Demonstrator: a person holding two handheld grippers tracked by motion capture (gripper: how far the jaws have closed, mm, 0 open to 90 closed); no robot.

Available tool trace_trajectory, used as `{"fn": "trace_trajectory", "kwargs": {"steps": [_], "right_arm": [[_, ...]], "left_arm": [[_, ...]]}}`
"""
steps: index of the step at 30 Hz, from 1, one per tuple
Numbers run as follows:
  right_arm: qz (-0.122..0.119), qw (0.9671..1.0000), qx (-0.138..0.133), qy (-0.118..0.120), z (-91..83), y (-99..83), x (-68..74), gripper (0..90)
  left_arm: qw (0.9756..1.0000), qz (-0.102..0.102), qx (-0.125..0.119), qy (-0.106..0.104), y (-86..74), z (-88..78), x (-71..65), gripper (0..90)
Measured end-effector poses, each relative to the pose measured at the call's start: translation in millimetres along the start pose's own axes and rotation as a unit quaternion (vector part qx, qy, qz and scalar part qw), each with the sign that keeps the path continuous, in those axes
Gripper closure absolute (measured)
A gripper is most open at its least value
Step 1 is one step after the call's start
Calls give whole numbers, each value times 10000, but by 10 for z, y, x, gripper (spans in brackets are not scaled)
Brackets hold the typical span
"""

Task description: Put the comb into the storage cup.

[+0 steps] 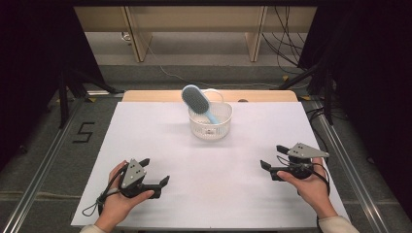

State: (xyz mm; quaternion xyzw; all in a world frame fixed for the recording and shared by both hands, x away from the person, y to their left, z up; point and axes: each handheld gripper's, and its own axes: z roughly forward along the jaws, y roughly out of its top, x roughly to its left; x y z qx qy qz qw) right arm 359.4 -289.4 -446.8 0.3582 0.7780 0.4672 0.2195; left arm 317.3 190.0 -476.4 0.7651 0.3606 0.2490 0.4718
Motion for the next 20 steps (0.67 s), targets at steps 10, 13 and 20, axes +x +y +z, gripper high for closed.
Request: {"fn": "trace_trajectory", "kwargs": {"steps": [10, 13, 20], "right_arm": [[-46, 10000, -25, -61, -76, -101, 36, 155], [-60, 9999, -76, -38, -75, -113, 48, 155], [-91, 9998, -181, -59, -68, -117, 57, 154]], "left_arm": [[10000, -2, -3, 1, -1, -1, 0, 97], [10000, -2, 0, 0, -2, 0, 1, 97], [10000, 2, 1, 9, -1, 4, 2, 97]]}}
